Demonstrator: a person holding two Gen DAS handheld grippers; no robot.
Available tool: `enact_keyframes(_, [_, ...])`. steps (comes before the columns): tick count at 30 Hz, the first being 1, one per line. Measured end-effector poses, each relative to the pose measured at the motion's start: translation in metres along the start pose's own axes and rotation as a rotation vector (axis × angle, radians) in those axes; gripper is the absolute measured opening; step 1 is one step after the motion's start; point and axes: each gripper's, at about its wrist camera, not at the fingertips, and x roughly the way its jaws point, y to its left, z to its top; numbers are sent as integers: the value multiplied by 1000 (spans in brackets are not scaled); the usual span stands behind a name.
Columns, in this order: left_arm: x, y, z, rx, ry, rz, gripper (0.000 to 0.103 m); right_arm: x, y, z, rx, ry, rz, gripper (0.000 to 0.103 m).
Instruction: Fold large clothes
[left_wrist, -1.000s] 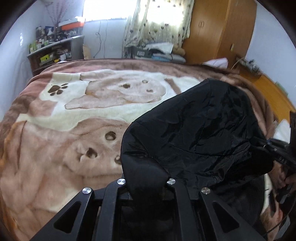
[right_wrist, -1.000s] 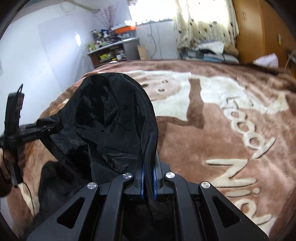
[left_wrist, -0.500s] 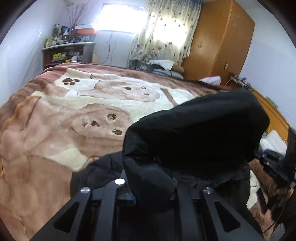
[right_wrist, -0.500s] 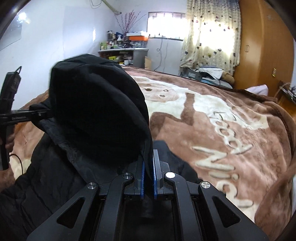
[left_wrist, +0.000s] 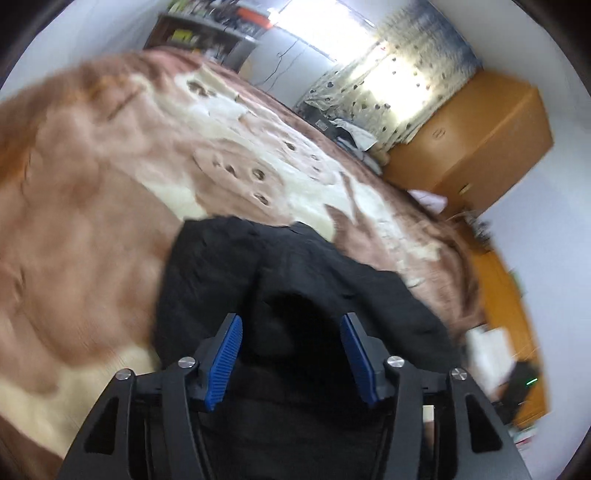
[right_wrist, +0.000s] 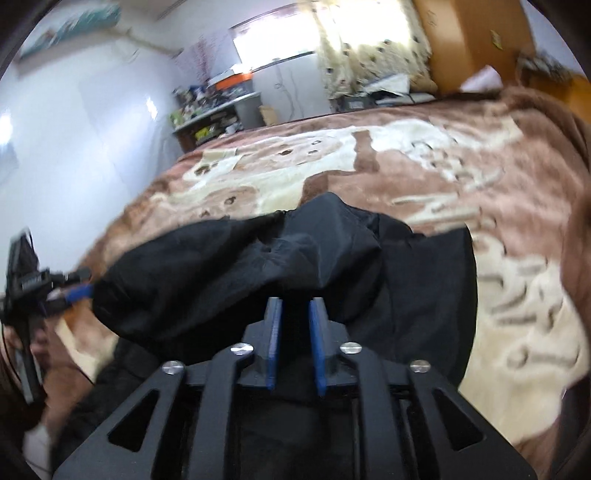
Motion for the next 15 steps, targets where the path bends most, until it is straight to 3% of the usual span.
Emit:
enact_keyframes(1, [-3, 1, -2, -24, 0, -22, 73, -2, -7, -1, 71, 18, 59, 24])
enact_keyframes(2, [-4, 2, -4, -46, 7, -44, 78, -1, -14, -2, 142, 39, 101, 35])
enact_keyframes(5, [5, -4, -7, -84, 51, -113, 82, 6, -28, -1, 268, 77, 162, 59])
enact_keyframes(10, [41, -15, -10, -115, 108, -195, 85, 33, -29, 6, 340, 108, 230, 59])
enact_keyframes(15, [71, -22, -1, -142, 107, -149, 85, 61, -35, 24, 404, 94, 264, 59])
